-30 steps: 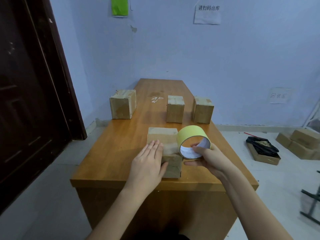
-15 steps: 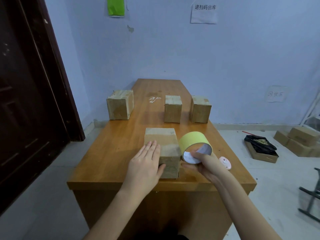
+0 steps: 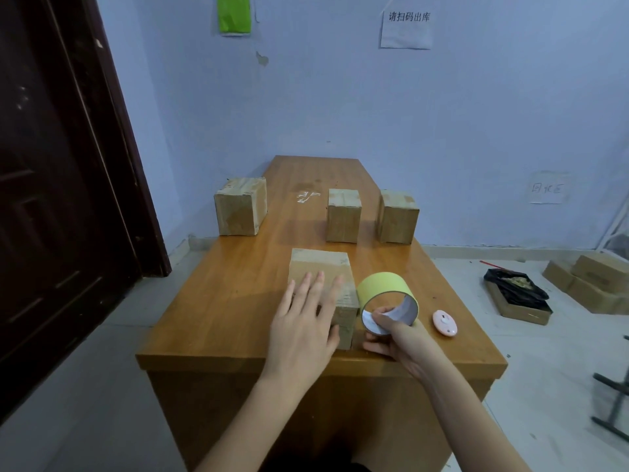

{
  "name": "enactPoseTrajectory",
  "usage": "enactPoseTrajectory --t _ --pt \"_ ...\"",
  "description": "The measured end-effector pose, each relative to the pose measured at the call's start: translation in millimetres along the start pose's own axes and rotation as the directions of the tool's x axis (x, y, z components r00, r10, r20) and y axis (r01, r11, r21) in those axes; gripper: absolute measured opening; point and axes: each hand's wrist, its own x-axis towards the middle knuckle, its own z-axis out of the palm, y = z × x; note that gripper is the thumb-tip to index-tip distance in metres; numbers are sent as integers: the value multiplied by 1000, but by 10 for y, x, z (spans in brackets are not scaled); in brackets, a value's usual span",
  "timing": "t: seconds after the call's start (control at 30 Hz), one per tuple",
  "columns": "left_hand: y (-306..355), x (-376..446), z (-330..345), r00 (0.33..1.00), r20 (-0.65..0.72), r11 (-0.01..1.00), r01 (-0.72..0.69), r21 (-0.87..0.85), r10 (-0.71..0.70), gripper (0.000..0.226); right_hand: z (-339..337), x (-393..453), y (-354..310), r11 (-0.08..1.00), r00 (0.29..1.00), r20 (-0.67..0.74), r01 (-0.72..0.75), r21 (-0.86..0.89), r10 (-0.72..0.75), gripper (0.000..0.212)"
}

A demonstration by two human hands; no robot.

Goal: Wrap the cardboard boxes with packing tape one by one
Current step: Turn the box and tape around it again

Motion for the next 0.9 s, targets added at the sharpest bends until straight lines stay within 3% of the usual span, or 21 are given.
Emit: enactPoseTrajectory --t 0.17,0.27,0.33,0.43,0.6,0.73,0.9 --pt "37 46 -65 997 69 999 16 39 -19 55 30 9 11 999 1000 -13 24 -46 -25 10" --pt "168 159 -63 999 46 990 -8 139 2 63 17 -3 10 999 1000 -9 21 -49 -21 10" --pt "296 191 2 998 49 994 -44 103 39 73 11 -6 10 999 1000 7 26 -45 -26 10" --pt "350 189 124 996 76 993 -47 106 39 68 12 -5 5 998 1000 -4 16 -67 -16 9" --pt "128 187 40 1000 -13 983 -22 -184 20 66 -4 -12 0 999 1000 12 17 -50 -16 10" --pt "-181 63 10 998 22 998 -59 6 59 70 16 -17 -9 999 1000 12 20 -33 -19 11" --pt "-222 69 42 997 34 997 -73 0 73 59 64 -75 -35 1000 1000 14 -7 5 7 9"
